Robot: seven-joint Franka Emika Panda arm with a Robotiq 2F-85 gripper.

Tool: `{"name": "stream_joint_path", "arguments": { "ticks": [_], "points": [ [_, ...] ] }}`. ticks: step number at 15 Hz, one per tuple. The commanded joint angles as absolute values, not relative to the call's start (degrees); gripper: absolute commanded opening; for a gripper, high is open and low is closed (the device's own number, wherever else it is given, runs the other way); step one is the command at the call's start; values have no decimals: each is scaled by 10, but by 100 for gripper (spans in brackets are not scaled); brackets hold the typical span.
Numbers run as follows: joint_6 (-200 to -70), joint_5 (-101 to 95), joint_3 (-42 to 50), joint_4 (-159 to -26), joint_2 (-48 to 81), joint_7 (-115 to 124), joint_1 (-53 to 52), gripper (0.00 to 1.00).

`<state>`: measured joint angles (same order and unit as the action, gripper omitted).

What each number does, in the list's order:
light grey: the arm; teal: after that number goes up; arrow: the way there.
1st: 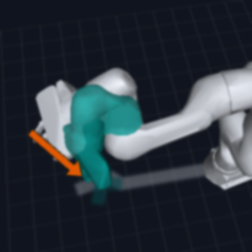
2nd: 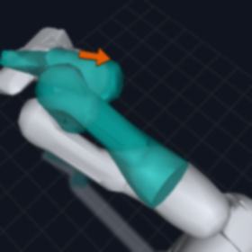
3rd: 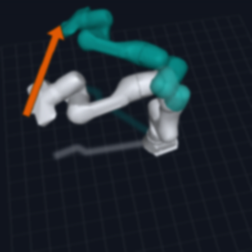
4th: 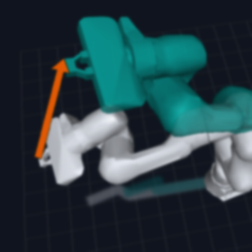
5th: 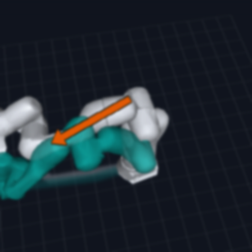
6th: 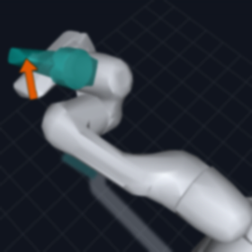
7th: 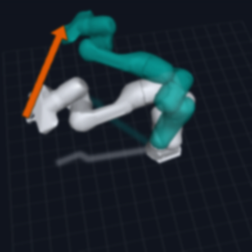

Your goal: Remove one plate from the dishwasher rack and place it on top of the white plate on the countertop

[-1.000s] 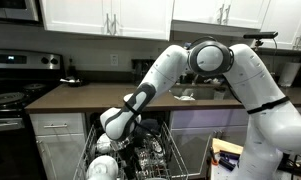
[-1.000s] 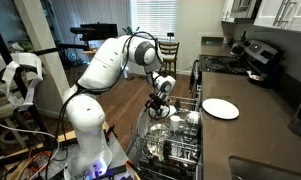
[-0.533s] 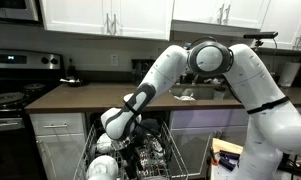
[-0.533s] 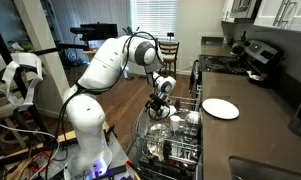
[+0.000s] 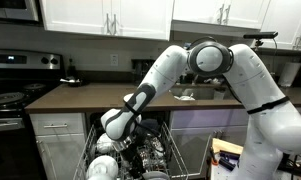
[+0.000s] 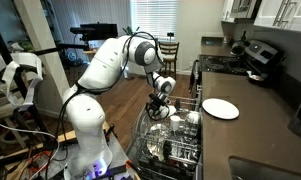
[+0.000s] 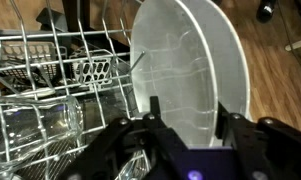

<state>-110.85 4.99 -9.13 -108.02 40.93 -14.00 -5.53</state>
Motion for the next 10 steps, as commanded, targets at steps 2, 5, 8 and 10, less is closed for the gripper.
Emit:
{"name": "stream_joint_path", "arguments": {
  "ticks": [2, 5, 8, 10],
  "points": [
    [-1074, 51, -94, -1066, 411, -130, -55, 14],
    [-1062, 52, -94, -1058, 410, -130, -55, 2],
    [-1059, 52, -95, -1057, 411, -131, -54, 6],
    [-1059, 52, -95, -1057, 411, -132, -54, 4]
  ]
}}
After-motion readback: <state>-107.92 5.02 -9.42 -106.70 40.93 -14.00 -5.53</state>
